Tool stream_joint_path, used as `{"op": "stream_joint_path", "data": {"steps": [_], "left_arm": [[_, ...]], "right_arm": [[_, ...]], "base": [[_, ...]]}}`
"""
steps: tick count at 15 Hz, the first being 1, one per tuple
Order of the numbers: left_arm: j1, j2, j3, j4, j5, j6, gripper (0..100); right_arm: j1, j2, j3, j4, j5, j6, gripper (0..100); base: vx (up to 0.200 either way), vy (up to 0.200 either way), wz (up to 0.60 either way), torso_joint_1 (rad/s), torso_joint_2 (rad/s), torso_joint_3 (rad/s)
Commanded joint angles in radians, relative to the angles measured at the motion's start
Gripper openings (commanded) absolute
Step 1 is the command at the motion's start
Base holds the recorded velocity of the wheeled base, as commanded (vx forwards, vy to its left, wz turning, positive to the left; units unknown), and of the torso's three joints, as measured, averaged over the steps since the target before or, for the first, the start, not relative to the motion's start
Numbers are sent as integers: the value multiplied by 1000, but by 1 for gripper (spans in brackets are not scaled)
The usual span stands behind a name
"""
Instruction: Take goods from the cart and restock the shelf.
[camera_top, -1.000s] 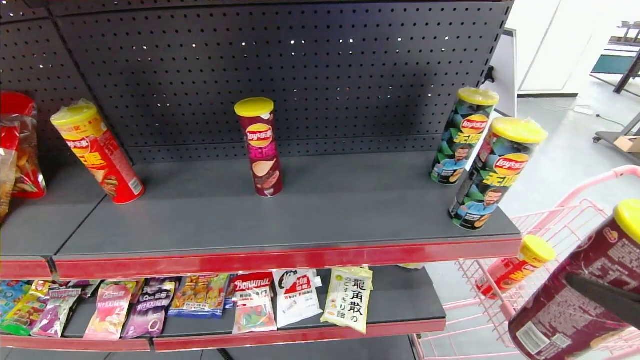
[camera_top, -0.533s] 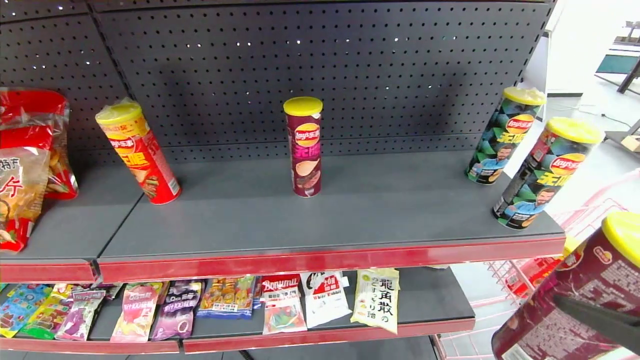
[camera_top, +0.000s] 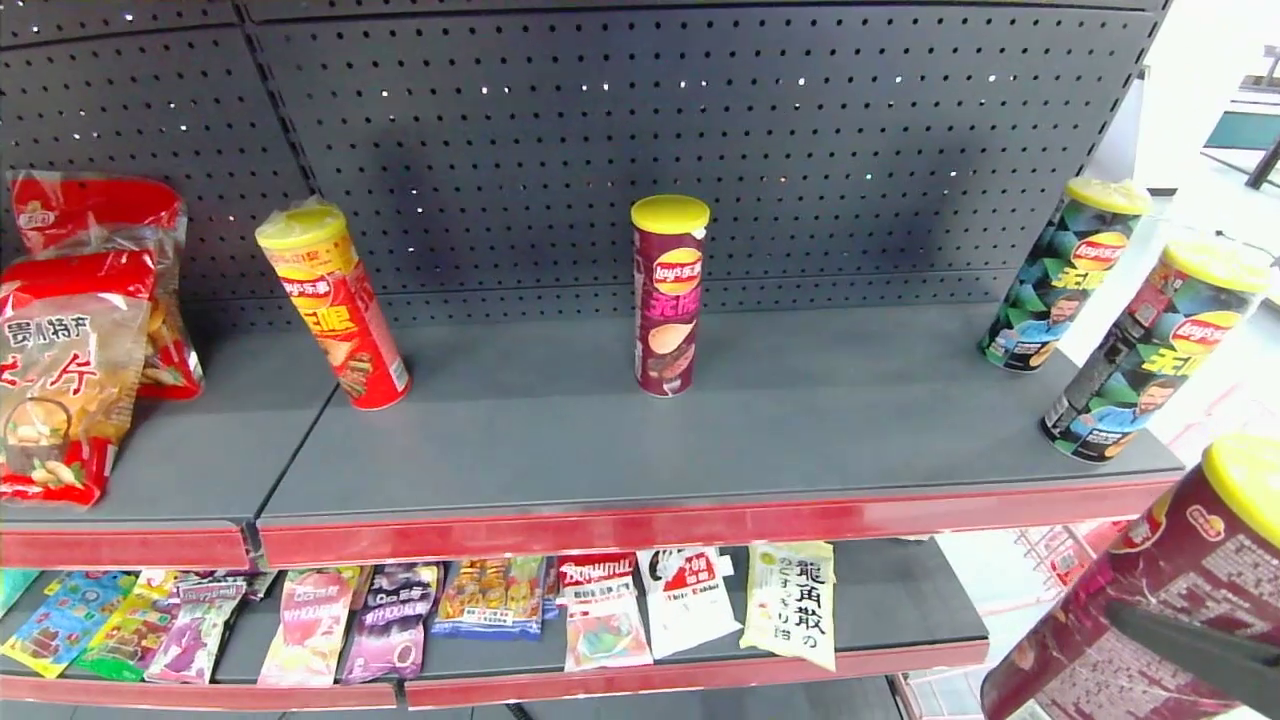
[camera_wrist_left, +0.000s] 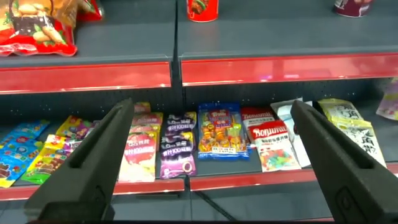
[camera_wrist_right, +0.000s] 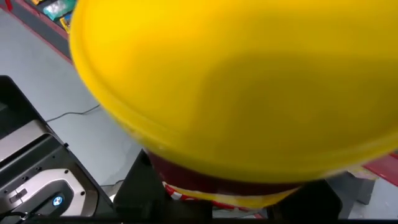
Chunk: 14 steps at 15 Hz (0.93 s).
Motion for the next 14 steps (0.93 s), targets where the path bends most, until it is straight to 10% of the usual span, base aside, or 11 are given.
{"op": "stream_joint_path", "data": {"steps": [1, 14], "left_arm": [[0, 0, 0, 0, 0, 0, 100], [-3, 13, 0, 0, -11, 0, 100]], "right_arm": [[0, 3, 2, -1, 0, -1, 0], [17, -6, -10, 0, 2, -3, 0]], "base": [[200, 0, 0, -7, -7, 2], [46, 0, 0, 0, 0, 1]]}}
